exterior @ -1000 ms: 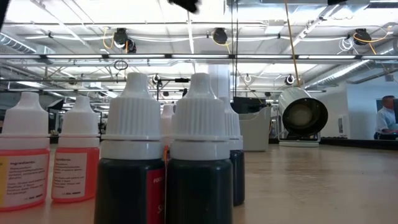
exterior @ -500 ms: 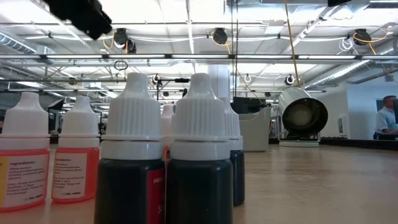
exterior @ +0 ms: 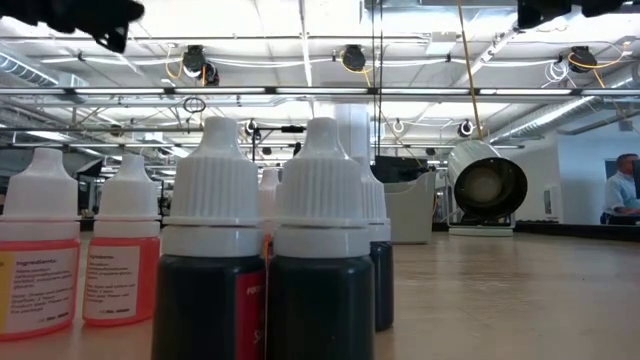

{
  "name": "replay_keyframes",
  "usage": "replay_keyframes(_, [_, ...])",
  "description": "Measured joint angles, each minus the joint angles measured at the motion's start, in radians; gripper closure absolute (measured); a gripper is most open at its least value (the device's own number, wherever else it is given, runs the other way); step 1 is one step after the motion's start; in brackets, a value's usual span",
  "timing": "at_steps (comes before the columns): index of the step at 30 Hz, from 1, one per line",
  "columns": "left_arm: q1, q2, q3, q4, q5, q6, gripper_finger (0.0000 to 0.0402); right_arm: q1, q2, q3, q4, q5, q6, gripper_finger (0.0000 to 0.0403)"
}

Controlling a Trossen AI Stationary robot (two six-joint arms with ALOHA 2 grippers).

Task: Pick & Place food coloring
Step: Put the small blue food coloring bottle into the top bin

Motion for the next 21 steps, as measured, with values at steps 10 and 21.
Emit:
replay_keyframes(10, [0.076, -0.148, -0.254, 0.240, 0.069, -0.094, 0.0400, -0.015, 0.008, 0.000, 0.065, -0.139, 0.024, 0.0401])
replay_keyframes(21, [0.088, -0.131, -0.388, 0.408, -0.107, -0.041, 0.0384, -0.085, 0.098, 0.040, 0.156, -0.155, 0.002, 0.0402])
